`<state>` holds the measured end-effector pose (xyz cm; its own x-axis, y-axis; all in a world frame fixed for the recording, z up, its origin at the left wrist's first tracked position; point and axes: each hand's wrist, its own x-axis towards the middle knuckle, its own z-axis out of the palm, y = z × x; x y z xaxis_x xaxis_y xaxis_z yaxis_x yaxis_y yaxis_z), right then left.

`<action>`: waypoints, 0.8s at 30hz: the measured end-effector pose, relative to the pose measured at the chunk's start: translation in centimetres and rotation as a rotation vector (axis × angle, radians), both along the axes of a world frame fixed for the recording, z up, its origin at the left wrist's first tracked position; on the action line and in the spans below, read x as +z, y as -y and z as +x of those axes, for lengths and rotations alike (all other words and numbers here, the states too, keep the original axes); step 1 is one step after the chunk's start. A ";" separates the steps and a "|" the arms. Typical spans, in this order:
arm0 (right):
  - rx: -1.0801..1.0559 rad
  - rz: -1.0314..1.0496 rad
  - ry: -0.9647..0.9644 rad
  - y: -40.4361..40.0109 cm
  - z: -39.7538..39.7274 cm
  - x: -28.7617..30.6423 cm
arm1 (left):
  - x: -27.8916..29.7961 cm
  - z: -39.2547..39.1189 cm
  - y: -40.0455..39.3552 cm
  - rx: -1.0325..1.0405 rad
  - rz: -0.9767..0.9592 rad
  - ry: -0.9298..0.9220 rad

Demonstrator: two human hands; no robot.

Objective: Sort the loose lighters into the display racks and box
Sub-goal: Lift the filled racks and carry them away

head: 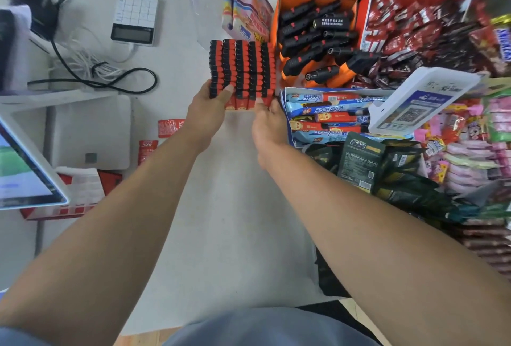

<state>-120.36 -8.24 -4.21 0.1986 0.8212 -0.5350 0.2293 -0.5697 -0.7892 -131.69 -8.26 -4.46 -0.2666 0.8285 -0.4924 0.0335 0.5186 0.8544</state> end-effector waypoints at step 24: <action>-0.084 0.298 -0.015 12.4 24.9 11.9 | 10.5 20.2 10.4 -0.333 0.329 -0.173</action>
<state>-95.47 -20.66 7.74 0.2666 0.9233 -0.2764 0.1786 -0.3292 -0.9272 -111.50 -18.69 6.02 -0.0162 0.9866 -0.1625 0.3074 0.1595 0.9381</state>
